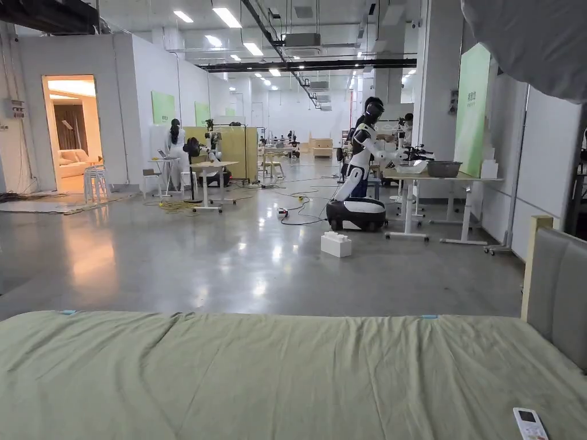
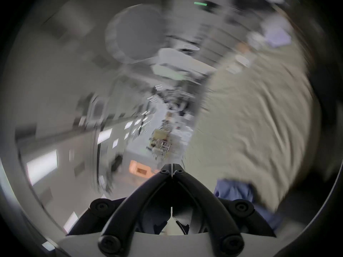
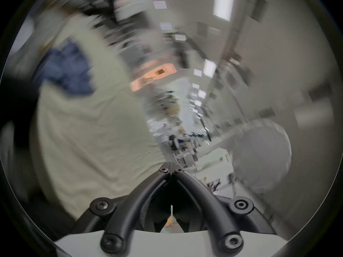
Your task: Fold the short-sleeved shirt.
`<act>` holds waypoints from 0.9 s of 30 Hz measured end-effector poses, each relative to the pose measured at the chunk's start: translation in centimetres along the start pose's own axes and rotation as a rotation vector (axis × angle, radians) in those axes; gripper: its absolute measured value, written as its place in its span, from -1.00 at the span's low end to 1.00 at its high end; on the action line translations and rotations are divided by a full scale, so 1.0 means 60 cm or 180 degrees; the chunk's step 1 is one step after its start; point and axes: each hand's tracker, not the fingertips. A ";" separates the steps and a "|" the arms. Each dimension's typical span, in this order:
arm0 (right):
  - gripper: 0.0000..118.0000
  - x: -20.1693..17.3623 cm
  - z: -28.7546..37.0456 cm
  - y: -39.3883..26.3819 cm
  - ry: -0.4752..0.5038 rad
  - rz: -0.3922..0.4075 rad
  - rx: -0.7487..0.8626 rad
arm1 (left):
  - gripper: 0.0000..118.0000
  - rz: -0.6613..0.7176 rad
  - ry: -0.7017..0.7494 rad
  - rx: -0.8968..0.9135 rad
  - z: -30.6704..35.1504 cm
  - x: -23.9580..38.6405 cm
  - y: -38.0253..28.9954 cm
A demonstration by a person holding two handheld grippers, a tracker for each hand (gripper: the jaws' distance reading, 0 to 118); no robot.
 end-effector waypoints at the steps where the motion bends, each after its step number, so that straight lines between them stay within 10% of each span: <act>1: -0.99 -0.026 -0.008 0.005 0.0172 0.0150 0.0058 | -1.00 -0.0228 -0.0023 0.0294 0.006 0.017 0.006; 3: -0.99 -0.068 -0.031 0.023 0.0352 0.0346 0.0223 | -1.00 -0.0369 -0.0266 0.0392 0.013 0.044 0.010; 6: -0.99 -0.043 0.007 -0.025 0.0222 -0.0071 0.0038 | -1.00 0.0075 -0.0318 0.0276 0.008 0.015 0.017; 15: -0.99 0.125 0.014 -0.043 -0.1084 -0.4221 0.0146 | -1.00 0.5370 -0.0032 0.0741 0.010 -0.173 -0.113; 18: -0.99 0.112 0.005 -0.063 -0.0619 -0.5262 0.0029 | -1.00 0.5480 -0.0030 0.0737 0.023 -0.151 -0.113; 27: -0.99 0.082 0.010 -0.101 -0.0757 -0.5186 0.0189 | -1.00 0.4954 -0.0108 0.0878 0.022 -0.175 -0.057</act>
